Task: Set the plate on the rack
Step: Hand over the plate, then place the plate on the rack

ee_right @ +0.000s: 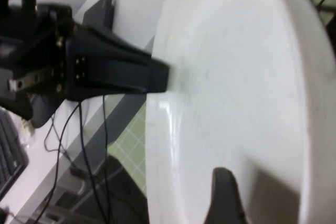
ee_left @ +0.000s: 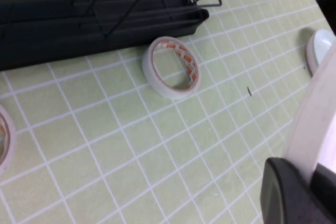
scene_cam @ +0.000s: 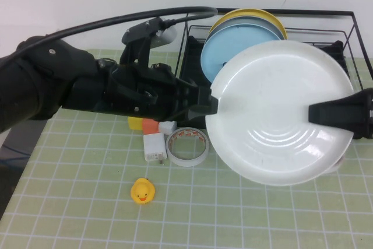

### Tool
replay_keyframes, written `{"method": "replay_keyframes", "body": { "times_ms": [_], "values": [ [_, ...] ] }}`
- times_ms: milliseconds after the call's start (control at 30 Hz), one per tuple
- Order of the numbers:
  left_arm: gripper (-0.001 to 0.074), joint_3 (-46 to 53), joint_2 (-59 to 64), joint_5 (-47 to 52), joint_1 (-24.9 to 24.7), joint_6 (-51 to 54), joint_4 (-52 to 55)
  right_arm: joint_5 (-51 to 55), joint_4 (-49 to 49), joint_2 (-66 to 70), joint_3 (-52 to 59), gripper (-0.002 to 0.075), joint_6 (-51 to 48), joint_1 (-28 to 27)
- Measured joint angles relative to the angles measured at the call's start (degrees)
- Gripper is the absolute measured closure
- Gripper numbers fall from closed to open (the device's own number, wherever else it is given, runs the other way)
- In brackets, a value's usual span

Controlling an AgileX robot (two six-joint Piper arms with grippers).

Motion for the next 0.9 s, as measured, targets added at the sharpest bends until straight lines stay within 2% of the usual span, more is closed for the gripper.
{"method": "replay_keyframes", "body": {
  "times_ms": [67,133,200,300,333,433,533,733,900],
  "values": [
    [0.0734,0.00,0.00,-0.29,0.00,0.35,-0.43,0.77,-0.22,0.69,0.00,0.0286,0.00,0.00],
    [0.0734,0.00,0.00,-0.40,0.00,0.58,-0.55,0.89,-0.34,0.99,0.00,0.0325,-0.23,0.00],
    [0.0734,0.00,0.00,-0.65,0.00,0.86,-0.55,0.89,-0.34,0.99,0.00,0.0403,-1.12,0.00],
    [0.0734,0.00,0.00,-0.78,0.00,2.02,-0.55,0.93,-0.34,0.99,0.00,0.0586,-2.99,0.00],
    [0.0734,0.00,0.00,-0.78,0.00,2.64,-0.68,0.29,-0.22,0.99,0.00,0.0598,-3.63,0.00],
    [0.0720,0.00,-0.13,-0.87,0.00,4.12,-0.90,-0.32,0.58,1.20,0.00,0.0599,-5.90,0.00],
    [0.0662,0.00,-0.13,-1.04,0.00,4.41,-1.13,-0.73,2.27,1.33,0.00,0.0599,-9.70,0.00],
    [0.0446,0.00,-0.70,-2.97,0.00,4.53,-0.66,-2.84,4.33,1.33,-1.02,0.0599,-19.47,0.00],
    [0.0408,0.00,-2.99,-4.30,0.00,2.89,7.25,-8.87,4.54,1.33,-3.43,0.0599,-24.71,0.00]
  ]
}}
